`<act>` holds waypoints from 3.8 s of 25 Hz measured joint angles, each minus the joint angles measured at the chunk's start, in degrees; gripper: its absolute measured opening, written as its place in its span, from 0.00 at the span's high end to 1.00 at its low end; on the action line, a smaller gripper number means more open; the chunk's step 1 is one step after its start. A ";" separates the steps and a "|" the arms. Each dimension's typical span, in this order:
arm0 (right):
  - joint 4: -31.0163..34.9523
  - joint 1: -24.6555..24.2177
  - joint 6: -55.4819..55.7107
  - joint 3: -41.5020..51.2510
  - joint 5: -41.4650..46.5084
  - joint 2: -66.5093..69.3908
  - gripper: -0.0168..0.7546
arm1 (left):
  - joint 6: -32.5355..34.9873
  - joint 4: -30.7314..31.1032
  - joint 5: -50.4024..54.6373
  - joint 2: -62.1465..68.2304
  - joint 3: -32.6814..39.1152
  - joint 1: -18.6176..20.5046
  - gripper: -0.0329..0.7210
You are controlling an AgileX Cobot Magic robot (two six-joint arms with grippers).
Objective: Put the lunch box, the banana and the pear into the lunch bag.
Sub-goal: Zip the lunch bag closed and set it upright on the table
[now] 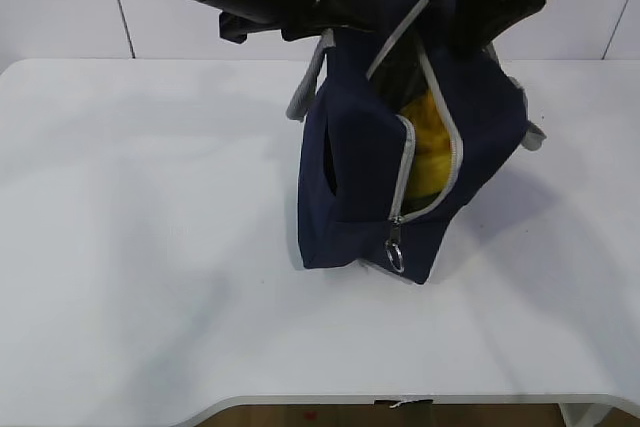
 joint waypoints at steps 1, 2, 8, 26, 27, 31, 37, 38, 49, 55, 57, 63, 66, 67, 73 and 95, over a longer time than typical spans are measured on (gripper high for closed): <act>0.00 0.00 -0.03 0.11 0.00 0.39 0.97 | 0.00 0.12 -0.21 0.23 0.00 -0.14 0.97; 0.00 0.00 -0.13 0.11 0.00 0.68 0.97 | 0.00 0.33 -0.36 0.46 0.00 -0.13 0.96; 0.23 0.00 -0.25 0.11 -1.04 3.42 0.97 | 0.00 0.98 -1.02 2.48 0.00 -0.13 0.96; 2.95 0.00 -0.58 0.11 -1.67 3.62 0.51 | 0.00 2.39 -3.39 2.85 0.00 0.28 0.40; 2.95 0.00 -0.58 0.11 -1.67 3.62 0.48 | 0.00 2.39 -3.16 2.85 0.00 0.70 0.39; 3.08 0.00 -0.69 -0.52 -1.76 2.40 0.44 | 0.00 2.39 -1.48 1.68 0.00 2.58 0.38; 3.08 0.00 -0.79 -3.87 -1.76 -1.59 0.44 | 0.00 2.39 -0.58 -2.29 0.00 5.27 0.38; 3.18 0.00 -0.79 -4.02 -1.76 -2.54 0.44 | 0.00 2.39 -0.19 -3.12 0.00 5.71 0.38; 4.37 0.00 -0.46 -1.71 -1.66 -17.25 0.44 | 0.00 13.00 14.13 -12.17 0.00 11.13 0.38; 7.68 0.00 -0.91 12.73 -1.58 -28.81 0.44 | 0.00 20.59 21.66 -14.50 0.00 11.13 0.38; 9.20 0.00 -2.36 20.00 -1.58 -32.55 0.44 | 0.00 22.13 22.72 -15.16 0.00 11.13 0.38; 17.49 0.00 -10.54 41.35 -13.45 -43.32 0.44 | 0.02 25.21 25.46 -15.56 0.00 11.13 0.38; 22.81 0.00 -17.49 50.68 -21.05 -46.80 0.43 | 0.99 25.48 26.69 -15.56 0.00 11.13 0.38; 24.72 0.00 -20.66 53.56 -23.42 -47.66 0.44 | 1.36 25.56 26.93 -15.56 0.00 11.13 0.38; 33.47 0.00 -32.91 63.40 -30.96 -48.11 0.43 | 2.09 25.74 27.71 -15.56 0.00 11.13 0.41; 96.11 0.00 -108.08 81.76 -42.05 -36.86 0.43 | 2.67 25.87 27.79 -15.77 0.00 11.13 0.43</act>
